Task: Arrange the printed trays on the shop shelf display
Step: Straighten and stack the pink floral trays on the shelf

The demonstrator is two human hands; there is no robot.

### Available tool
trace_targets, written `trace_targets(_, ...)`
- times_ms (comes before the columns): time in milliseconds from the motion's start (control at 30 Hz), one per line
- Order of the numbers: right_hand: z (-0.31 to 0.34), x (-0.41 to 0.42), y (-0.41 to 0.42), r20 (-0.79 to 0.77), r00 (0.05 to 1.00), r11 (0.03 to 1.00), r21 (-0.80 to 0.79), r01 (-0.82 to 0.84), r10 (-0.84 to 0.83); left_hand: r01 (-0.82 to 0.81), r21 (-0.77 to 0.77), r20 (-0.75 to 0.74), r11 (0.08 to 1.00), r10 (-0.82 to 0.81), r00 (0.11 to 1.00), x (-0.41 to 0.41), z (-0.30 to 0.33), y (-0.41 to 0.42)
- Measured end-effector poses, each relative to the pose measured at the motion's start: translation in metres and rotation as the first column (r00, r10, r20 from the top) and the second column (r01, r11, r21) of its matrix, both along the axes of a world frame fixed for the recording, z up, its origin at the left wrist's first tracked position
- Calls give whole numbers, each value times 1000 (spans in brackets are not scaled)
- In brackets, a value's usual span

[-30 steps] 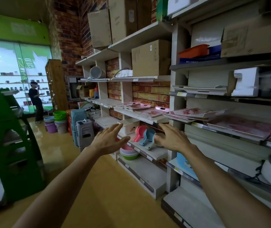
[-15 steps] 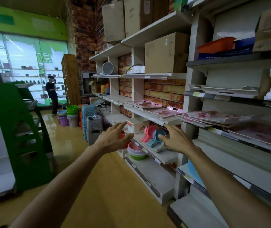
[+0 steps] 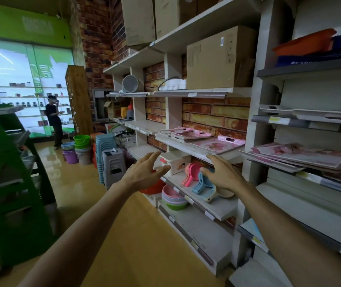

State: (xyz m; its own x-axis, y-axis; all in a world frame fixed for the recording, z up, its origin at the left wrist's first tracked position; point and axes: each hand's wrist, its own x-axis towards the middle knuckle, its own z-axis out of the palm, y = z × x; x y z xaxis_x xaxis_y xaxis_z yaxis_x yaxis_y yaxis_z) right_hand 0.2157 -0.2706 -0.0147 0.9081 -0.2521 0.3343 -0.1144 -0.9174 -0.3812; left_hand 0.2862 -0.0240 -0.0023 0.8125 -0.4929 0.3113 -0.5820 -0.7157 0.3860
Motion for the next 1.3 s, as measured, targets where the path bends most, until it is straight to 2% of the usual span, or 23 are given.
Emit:
trace_targets(333,-6,136,-4,-17,1000,999,-41,22,-23,34,-58,-32,998,-35,999,137,-11,-4)
trace_targets(733,-20,328,-45,19,1000,1000,17,12,-12,25,-48,0,999,-25,1000,322,-24,-51)
trace_targets(1300,-22,609,-111,36,999,997,68,-23,20,58,-157,-12,986,-60,998,593,-38,-104)
